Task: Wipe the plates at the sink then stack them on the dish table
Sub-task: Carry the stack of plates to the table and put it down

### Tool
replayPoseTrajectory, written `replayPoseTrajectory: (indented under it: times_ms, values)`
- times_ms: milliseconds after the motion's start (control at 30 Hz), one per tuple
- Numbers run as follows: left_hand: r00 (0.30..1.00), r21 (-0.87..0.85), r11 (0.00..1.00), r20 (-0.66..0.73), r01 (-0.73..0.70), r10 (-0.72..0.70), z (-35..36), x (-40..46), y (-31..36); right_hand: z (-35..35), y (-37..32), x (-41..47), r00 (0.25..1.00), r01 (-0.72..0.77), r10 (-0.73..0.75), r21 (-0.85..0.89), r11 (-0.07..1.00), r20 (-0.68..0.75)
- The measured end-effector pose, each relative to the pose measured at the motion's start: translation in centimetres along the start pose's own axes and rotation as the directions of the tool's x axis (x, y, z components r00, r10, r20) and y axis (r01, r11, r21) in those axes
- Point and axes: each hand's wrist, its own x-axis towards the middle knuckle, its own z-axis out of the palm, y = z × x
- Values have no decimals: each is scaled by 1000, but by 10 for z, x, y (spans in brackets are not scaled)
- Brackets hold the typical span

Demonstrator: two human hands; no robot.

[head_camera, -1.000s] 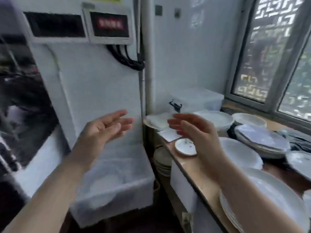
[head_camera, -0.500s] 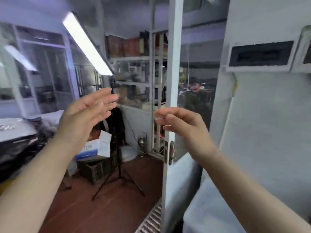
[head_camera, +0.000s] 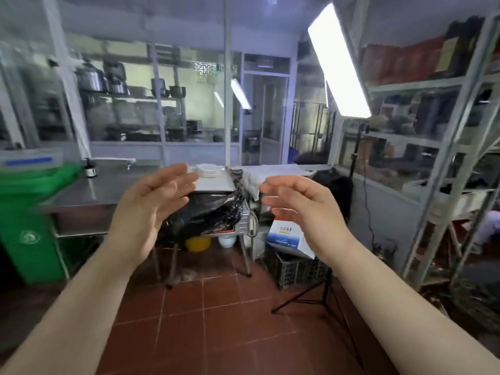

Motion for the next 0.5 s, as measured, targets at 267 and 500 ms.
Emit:
replayPoseTrajectory:
  times_ms: [267,500]
  values:
    - [997,-19,999,-70,45,-46,-105,121,-80,61,95,154,999,-47,46,49,998,9]
    - [985,-37,991,-107,132,-136,-137,243,-164,59,188,280,993,-111,115,80,991,-37]
